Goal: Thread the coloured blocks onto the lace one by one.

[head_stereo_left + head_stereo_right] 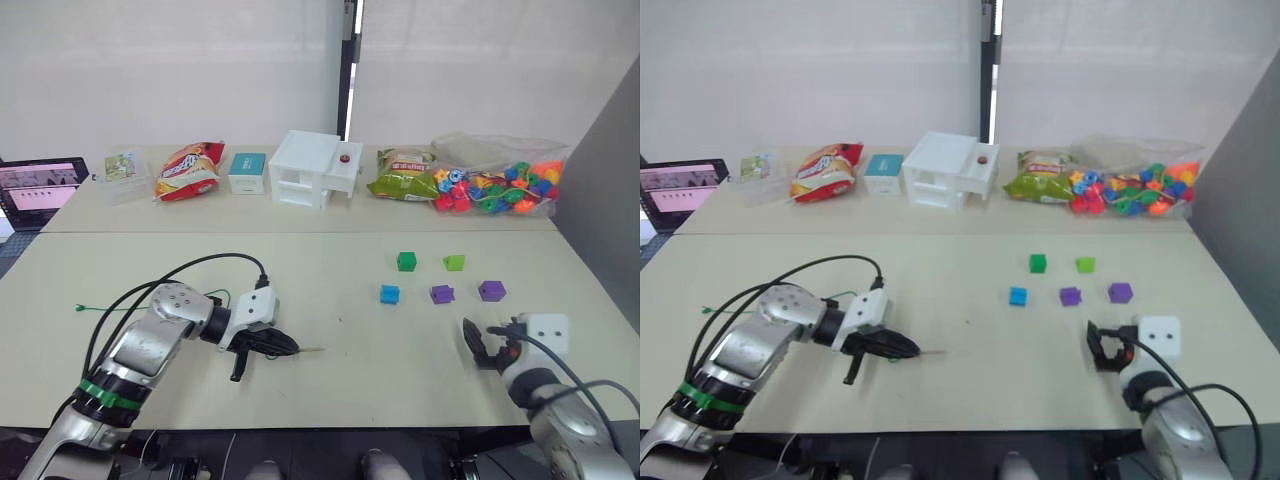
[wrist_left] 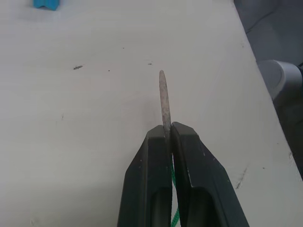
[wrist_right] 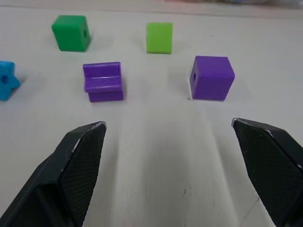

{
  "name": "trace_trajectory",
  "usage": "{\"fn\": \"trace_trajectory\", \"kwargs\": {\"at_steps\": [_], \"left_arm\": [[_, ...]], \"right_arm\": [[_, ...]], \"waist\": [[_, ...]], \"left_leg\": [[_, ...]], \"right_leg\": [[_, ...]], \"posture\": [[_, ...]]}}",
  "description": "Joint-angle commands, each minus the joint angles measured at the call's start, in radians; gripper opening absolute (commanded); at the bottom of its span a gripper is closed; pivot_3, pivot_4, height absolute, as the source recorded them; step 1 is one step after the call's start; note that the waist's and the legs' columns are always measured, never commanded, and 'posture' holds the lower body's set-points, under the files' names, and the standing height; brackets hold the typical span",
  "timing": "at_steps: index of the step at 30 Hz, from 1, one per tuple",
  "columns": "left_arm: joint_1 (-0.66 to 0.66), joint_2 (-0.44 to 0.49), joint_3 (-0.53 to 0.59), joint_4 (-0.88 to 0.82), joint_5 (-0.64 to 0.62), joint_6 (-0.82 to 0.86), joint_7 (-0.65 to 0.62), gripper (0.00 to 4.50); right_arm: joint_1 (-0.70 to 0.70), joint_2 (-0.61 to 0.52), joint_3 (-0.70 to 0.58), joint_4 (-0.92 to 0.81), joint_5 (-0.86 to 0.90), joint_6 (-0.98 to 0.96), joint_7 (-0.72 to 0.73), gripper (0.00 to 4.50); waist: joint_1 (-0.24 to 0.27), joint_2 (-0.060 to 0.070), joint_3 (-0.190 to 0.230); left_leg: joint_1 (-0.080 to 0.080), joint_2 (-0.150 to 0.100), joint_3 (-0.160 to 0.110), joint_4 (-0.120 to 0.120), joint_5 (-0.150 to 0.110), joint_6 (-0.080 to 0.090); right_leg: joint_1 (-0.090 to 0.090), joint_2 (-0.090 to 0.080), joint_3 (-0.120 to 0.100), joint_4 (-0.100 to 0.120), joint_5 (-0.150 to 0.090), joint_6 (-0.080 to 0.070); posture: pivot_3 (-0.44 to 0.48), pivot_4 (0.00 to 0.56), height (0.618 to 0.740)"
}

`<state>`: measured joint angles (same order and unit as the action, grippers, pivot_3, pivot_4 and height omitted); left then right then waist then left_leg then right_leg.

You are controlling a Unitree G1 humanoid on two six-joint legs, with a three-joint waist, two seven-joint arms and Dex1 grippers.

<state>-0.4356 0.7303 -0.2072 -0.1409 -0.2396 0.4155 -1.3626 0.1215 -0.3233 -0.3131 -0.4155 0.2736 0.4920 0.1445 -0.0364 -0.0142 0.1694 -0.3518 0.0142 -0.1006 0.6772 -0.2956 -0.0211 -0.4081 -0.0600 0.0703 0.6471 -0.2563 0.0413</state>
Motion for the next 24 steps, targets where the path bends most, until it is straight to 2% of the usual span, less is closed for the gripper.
{"fn": "trace_trajectory", "kwargs": {"at_steps": [1, 7, 13, 16, 23, 24], "left_arm": [[0.009, 0.027, 0.048, -0.082, -0.049, 0.043, 0.026, 0.03], [0.066, 0.058, 0.064, -0.119, -0.067, 0.036, 0.051, 0.03], [0.095, 0.054, 0.072, -0.14, -0.077, 0.037, 0.082, 0.03], [0.1, 0.057, 0.069, -0.145, -0.08, 0.038, 0.095, 0.0], [0.098, 0.061, 0.063, -0.147, -0.093, 0.048, 0.112, 0.0], [0.097, 0.061, 0.062, -0.147, -0.094, 0.048, 0.113, 0.0]], "right_arm": [[-0.083, -0.02, -0.015, 0.067, -0.024, 0.008, -0.025, 4.5], [-0.291, -0.064, 0.002, 0.313, -0.055, 0.007, -0.017, 4.5], [-0.422, -0.094, -0.013, 0.519, -0.05, -0.069, 0.028, 4.5], [-0.431, -0.101, -0.011, 0.544, -0.053, -0.089, 0.049, 3.7], [-0.408, -0.086, -0.028, 0.482, -0.046, -0.096, 0.02, 1.26], [-0.405, -0.081, -0.029, 0.467, -0.044, -0.095, 0.014, 1.18]], "waist": [[-0.003, 0.0, 0.0], [-0.009, 0.002, 0.001], [-0.007, 0.002, 0.001], [-0.007, 0.002, 0.001], [-0.009, 0.002, 0.001], [-0.009, 0.002, 0.001]], "left_leg": [[0.0, 0.0, 0.0, 0.0, 0.0, 0.0], [0.0, 0.0, 0.0, -0.001, 0.0, 0.0], [-0.001, 0.0, 0.0, -0.001, 0.0, 0.0], [-0.001, 0.0, 0.0, -0.001, 0.0, 0.0], [-0.001, 0.0, 0.0, -0.002, 0.0, 0.0], [-0.001, 0.0, 0.0, -0.002, 0.0, 0.0]], "right_leg": [[0.0, 0.0, 0.0, 0.0, 0.0, 0.0], [-0.001, 0.0, 0.0, 0.0, 0.0, 0.0], [-0.002, 0.0, 0.0, 0.0, 0.0, 0.0], [-0.002, 0.0, 0.0, 0.001, 0.0, 0.0], [-0.002, 0.0, 0.0, 0.001, 0.0, 0.0], [-0.002, 0.0, 0.0, 0.001, 0.0, 0.0]], "posture": [[0.0, 0.15, 0.74], [0.0, 0.15, 0.74], [0.0, 0.15, 0.74], [0.0, 0.15, 0.74], [0.0, 0.15, 0.74], [0.0, 0.15, 0.74]]}}
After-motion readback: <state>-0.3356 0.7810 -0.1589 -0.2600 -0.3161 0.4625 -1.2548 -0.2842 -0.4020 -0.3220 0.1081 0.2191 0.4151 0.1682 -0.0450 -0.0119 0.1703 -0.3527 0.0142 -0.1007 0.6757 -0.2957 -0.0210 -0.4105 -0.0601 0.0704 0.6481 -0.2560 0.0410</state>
